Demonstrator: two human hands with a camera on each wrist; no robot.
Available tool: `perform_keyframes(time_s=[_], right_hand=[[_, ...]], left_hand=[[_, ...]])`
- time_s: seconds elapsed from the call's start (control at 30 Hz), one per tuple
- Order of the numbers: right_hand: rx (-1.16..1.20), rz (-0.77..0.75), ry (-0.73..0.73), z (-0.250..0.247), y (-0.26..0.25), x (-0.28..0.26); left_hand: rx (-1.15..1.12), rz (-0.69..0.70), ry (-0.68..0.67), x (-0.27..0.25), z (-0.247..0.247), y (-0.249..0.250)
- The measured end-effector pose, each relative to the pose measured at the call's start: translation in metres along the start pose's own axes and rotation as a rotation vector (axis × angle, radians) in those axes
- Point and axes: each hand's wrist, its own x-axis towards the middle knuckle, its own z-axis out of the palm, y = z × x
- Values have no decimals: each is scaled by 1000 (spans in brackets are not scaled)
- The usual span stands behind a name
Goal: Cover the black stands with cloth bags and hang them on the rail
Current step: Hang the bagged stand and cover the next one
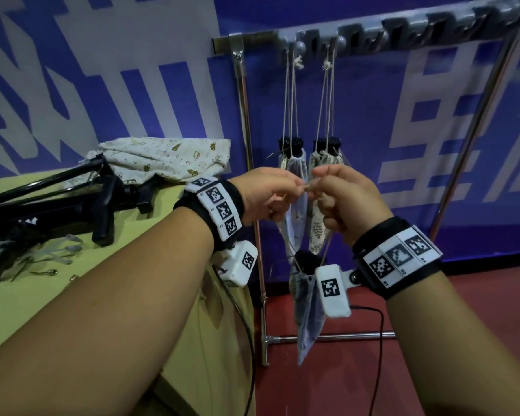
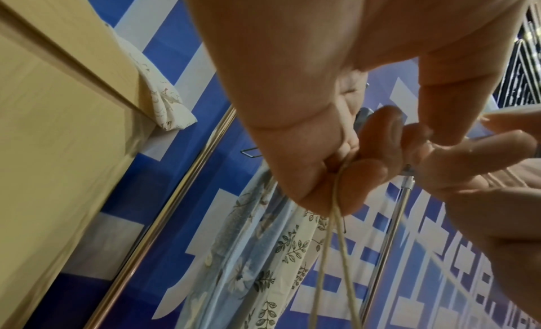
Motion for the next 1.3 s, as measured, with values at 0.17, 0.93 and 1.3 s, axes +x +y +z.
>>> perform_keyframes(time_s=[0.17,0.93,1.3], right_hand=[[-222,-82,3,-17,-11,-5],[-715,-362,401,-93,-120,57],[-630,-466,417,-113,-144,129]], left_hand=[[68,68,50,-5,19,20],[381,311,407,72,105,121],[243,408,576,128,107,161]])
